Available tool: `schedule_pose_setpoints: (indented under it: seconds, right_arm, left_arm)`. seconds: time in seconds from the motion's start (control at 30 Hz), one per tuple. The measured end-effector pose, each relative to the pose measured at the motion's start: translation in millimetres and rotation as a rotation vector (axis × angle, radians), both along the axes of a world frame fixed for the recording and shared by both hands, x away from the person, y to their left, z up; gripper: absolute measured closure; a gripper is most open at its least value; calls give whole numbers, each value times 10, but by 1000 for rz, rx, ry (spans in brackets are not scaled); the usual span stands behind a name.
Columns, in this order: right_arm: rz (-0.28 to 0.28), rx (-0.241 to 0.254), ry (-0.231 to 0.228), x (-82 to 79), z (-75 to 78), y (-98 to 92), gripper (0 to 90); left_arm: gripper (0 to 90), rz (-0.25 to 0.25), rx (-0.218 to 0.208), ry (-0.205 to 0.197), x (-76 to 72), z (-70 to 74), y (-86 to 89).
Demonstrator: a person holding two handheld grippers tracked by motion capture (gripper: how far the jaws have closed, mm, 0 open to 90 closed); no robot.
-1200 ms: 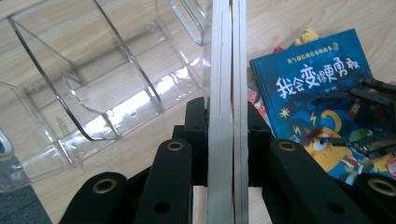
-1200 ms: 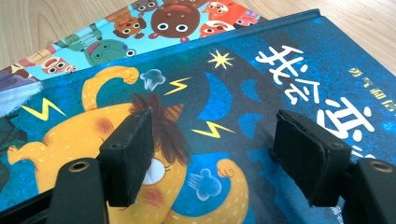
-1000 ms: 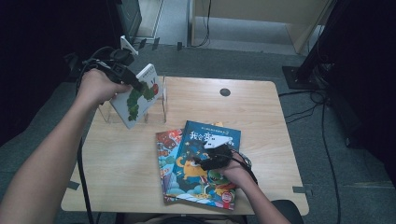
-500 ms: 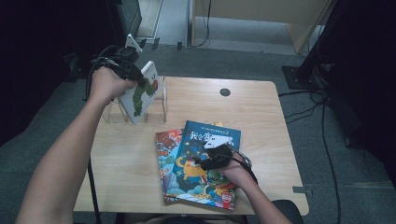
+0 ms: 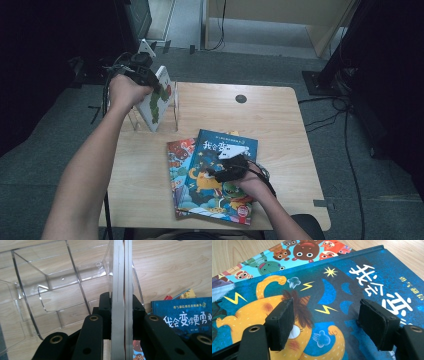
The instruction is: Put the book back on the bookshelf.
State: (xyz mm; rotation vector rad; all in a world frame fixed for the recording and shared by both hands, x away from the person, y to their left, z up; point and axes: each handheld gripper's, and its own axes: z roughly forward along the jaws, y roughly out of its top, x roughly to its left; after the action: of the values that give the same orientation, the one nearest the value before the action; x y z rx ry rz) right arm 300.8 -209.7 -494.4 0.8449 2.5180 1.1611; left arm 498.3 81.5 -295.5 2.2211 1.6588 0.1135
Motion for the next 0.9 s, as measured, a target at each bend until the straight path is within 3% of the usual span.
schedule_pose_setpoints:
  seconds: [0.27, 0.9]
  right_arm:
    - [1, 0, 0, 0, 1, -1, 286]
    - [6, 1, 1, 2, 1, 0, 294]
  left_arm:
    - [779, 32, 10, 9, 74, -148, -113]
    - [778, 86, 24, 53, 219, -411, -196]
